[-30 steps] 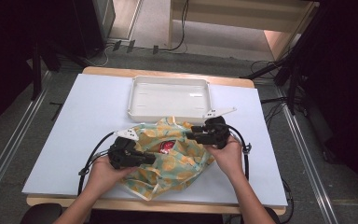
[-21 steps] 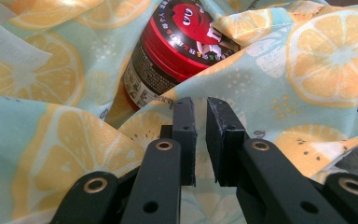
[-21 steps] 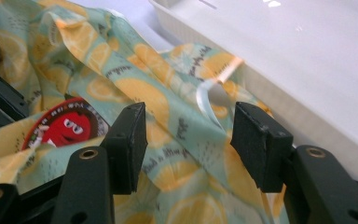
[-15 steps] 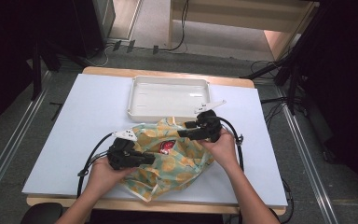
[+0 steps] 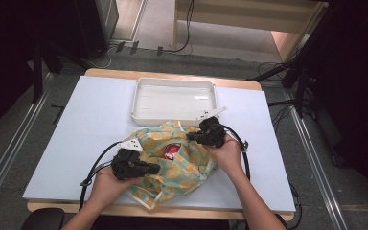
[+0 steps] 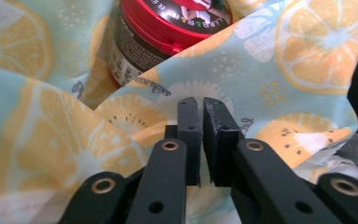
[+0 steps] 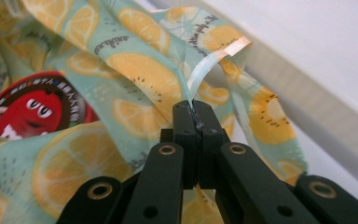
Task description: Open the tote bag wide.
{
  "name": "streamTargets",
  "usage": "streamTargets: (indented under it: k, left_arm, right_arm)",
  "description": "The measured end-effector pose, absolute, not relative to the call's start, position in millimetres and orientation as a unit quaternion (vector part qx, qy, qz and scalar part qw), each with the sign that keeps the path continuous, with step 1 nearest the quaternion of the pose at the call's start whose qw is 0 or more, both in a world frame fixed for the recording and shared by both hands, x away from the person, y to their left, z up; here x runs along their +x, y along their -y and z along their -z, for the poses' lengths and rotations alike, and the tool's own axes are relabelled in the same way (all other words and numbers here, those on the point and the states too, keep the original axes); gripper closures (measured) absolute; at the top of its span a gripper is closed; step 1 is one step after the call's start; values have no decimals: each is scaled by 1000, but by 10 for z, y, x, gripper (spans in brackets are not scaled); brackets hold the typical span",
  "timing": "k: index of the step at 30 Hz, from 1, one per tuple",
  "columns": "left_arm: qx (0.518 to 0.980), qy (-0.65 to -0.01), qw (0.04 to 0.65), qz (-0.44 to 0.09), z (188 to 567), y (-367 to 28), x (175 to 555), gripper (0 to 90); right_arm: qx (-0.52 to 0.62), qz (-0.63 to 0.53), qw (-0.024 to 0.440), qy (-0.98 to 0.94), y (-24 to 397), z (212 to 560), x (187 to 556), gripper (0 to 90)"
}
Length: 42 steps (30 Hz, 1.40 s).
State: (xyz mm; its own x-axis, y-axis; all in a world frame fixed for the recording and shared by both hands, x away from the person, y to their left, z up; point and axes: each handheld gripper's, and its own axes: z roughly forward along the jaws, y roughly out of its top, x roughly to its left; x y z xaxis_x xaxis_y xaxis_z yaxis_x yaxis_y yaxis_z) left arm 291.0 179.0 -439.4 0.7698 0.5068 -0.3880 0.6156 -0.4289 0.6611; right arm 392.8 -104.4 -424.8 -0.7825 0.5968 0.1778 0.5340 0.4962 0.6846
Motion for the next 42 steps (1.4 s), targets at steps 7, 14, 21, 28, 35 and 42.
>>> streamTargets:
  k: [7,14,21,28,35,42]
  left_arm:
    - [853,-322,400,90,4494,-1641,2853,900]
    - [859,-324,387,90,4569,-1650,2872,900]
    - [859,-344,366,94,4669,-1743,2945,900]
    - [852,-338,389,93,4504,-1772,2927,900]
    - [859,-310,401,75,4242,-1709,2916,900]
    - [857,-302,414,53,3884,-1686,3130,900]
  right_arm:
    - [354,-398,60,-844,1230,4177,3979,900]
    - [373,-400,77,-834,1390,4151,4094,900]
    - [390,-392,89,-829,1436,4210,4239,900]
    - [363,-421,90,-827,1414,4023,4064,722]
    - [343,-446,71,-824,1369,3819,3826,750]
    - [316,-434,61,-841,1226,3773,3547,877]
